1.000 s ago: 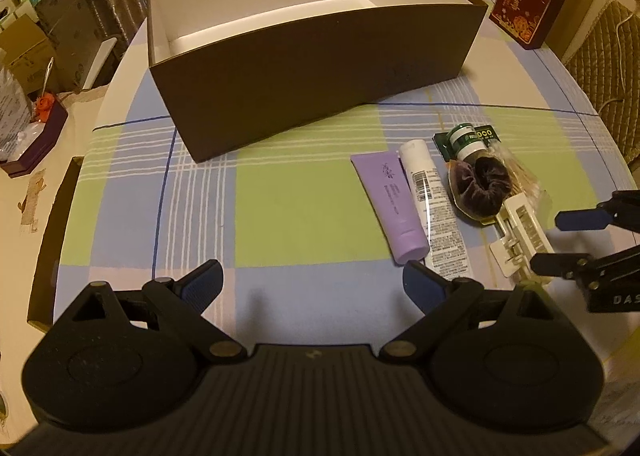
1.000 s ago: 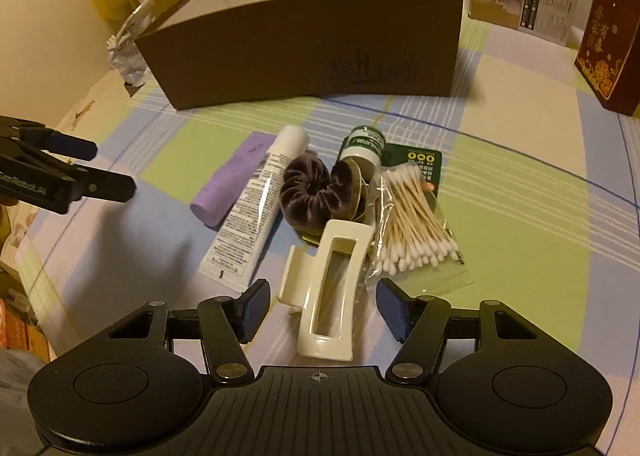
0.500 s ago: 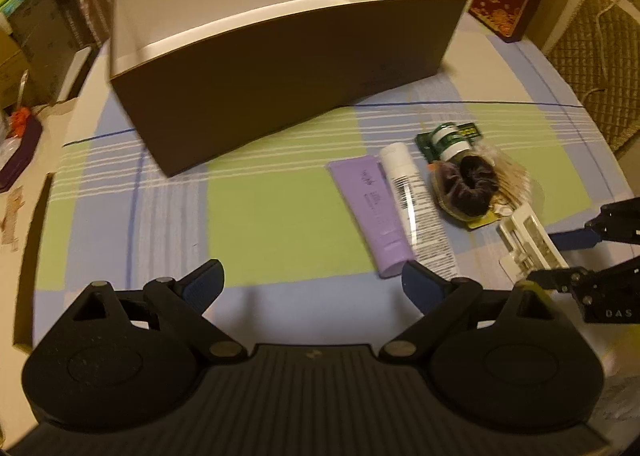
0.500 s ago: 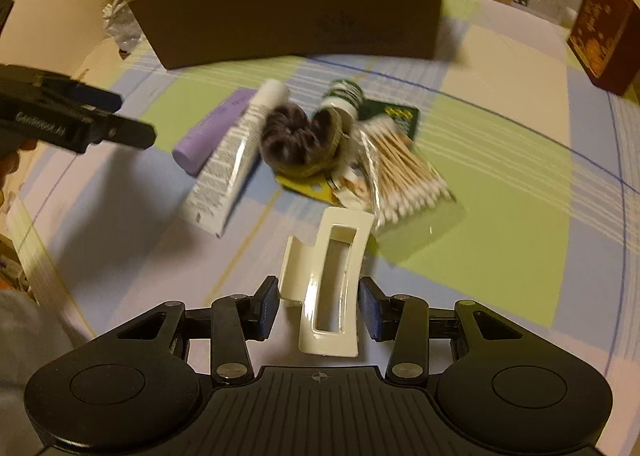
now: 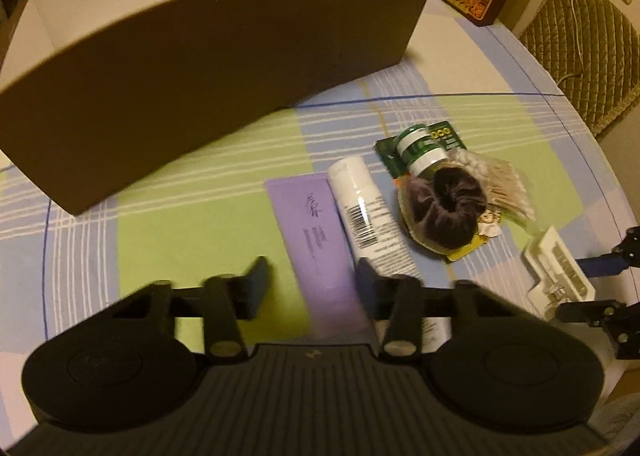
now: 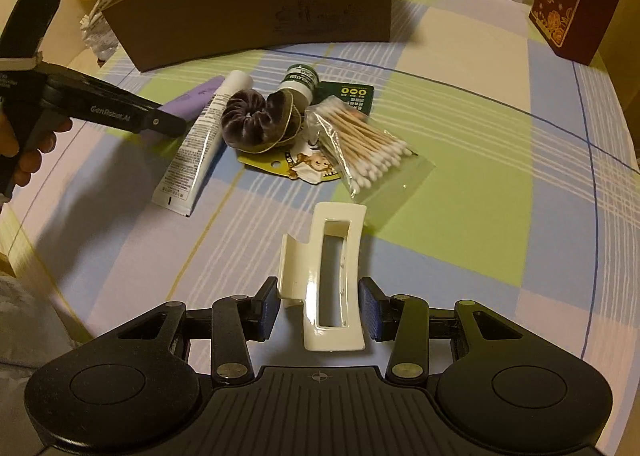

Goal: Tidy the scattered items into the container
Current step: 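Grasp the purple tube with the left gripper while the right grasps the white hair clip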

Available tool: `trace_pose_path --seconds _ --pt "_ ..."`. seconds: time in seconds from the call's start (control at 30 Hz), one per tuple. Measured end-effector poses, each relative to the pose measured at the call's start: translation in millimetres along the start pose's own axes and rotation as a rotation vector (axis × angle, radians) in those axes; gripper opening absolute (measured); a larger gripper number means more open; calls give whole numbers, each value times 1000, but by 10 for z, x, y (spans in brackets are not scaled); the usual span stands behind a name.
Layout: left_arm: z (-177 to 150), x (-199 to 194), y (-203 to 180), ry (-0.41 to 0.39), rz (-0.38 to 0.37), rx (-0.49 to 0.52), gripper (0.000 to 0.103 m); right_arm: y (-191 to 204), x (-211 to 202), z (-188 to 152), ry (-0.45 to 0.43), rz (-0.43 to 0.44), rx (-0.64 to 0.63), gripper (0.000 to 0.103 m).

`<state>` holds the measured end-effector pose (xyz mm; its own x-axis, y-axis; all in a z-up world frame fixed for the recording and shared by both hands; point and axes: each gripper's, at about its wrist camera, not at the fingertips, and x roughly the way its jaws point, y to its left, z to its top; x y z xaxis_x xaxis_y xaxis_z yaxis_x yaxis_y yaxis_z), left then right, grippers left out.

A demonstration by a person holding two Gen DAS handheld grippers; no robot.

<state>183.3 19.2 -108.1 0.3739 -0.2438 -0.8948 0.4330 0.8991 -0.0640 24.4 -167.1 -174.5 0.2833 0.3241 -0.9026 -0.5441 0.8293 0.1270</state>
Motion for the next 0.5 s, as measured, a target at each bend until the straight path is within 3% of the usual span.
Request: trace_pose_path --seconds 0.23,0.3,0.33,0.37,0.4,0.5 --pt "-200 -130 146 24 26 22 26 17 23 24 -4 10 -24 46" --pt "-279 -190 170 51 17 17 26 35 37 40 -2 13 -34 57" --pt "-313 -217 175 60 14 13 26 50 38 44 -7 7 -40 80" --pt "-331 -238 174 65 13 11 30 67 33 46 -21 -3 -48 86" --pt "-334 -249 163 64 13 14 39 83 30 53 -31 -4 -58 86" --pt "-283 -224 144 43 31 20 45 112 71 78 -25 -14 -75 85"
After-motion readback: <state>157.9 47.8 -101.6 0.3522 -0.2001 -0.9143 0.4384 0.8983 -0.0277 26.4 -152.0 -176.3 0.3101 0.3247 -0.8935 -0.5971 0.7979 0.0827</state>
